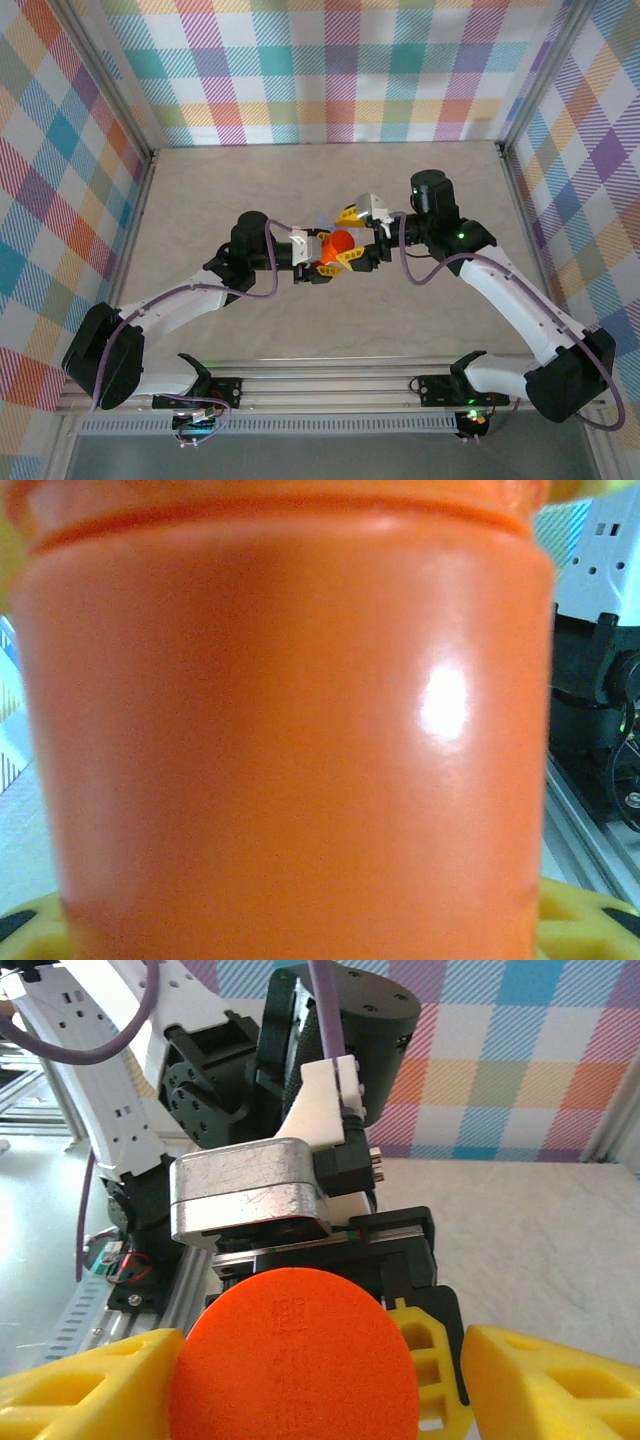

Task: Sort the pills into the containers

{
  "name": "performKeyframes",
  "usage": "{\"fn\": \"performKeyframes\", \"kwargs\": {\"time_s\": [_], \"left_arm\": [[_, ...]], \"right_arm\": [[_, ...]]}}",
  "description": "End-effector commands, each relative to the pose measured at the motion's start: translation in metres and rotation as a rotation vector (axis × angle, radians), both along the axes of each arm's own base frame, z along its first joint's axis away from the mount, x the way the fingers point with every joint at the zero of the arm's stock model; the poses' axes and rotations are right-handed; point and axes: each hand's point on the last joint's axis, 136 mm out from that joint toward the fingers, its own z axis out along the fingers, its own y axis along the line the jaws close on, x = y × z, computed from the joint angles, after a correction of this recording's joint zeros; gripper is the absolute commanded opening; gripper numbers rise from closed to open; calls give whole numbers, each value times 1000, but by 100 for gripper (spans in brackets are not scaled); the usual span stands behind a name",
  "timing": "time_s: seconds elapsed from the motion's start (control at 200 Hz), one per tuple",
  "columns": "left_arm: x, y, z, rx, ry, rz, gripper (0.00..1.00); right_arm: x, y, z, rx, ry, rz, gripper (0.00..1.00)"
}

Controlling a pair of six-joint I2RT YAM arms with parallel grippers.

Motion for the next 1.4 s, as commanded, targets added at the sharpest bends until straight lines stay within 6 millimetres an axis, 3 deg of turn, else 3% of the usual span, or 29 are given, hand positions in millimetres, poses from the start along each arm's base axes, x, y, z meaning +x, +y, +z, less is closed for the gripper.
{"fn": "performKeyframes", "kwargs": {"time_s": [0.0, 0.15, 0.66, 0.8, 1.005, 1.095, 1.17, 1.22, 1.395], "left_arm": [[-1, -1, 18, -31, -25, -30, 0], [0, -2, 16, -27, -18, -37, 0], [-1, -4, 21, -30, -20, -56, 0], [1, -4, 22, -29, -24, -39, 0], [11, 0, 23, -33, -49, 40, 0], [17, 2, 24, -41, -65, 84, 0], [18, 3, 25, -46, -67, 94, 0], [16, 3, 25, -48, -66, 90, 0], [13, 4, 24, -45, -61, 82, 0]], "right_arm": [[-12, 3, 16, 55, -33, 87, 68], [-9, 7, 16, 69, 16, 103, 54], [-6, 11, 5, 53, 72, 89, 59], [9, 14, -3, 23, 129, 15, 24], [40, 14, -15, -14, 256, -197, 0], [54, 12, -22, -27, 346, -303, 0], [50, 11, -27, -45, 352, -292, 0], [39, 10, -28, -59, 319, -231, 19], [22, -1, -24, -100, 182, -187, 47]]}}
